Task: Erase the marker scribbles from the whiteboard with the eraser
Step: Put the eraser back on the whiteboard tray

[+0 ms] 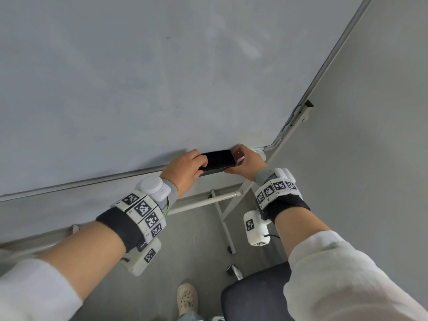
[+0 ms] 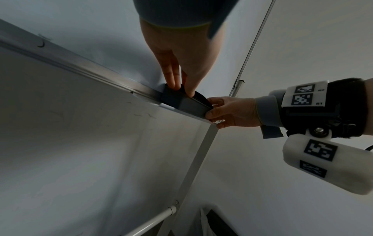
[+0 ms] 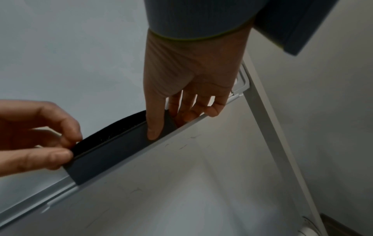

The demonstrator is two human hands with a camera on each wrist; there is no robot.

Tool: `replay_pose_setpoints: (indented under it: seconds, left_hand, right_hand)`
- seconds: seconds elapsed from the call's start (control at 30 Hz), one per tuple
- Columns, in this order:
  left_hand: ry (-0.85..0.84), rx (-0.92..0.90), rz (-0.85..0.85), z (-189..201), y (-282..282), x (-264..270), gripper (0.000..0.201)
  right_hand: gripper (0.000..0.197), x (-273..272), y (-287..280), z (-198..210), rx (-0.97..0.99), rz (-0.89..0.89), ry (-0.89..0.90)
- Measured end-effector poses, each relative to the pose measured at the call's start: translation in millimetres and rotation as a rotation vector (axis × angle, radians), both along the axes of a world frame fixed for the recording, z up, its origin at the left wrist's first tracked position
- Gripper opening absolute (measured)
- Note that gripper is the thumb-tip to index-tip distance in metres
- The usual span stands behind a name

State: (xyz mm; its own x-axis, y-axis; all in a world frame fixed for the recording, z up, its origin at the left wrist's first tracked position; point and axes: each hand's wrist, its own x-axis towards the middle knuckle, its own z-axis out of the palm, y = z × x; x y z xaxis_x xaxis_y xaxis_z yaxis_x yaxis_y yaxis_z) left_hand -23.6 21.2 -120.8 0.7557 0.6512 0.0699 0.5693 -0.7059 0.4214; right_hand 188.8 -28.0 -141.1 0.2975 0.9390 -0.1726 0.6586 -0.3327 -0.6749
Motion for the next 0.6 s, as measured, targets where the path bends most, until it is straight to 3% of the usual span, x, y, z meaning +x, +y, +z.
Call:
replay_pose_setpoints:
  seconds: [0.6]
  left_hand:
    - [0.060, -0.039, 0.003, 8, 2, -7, 0.016]
  right_hand:
    - [0.042, 1, 2, 14, -0.056, 0.050, -0.034]
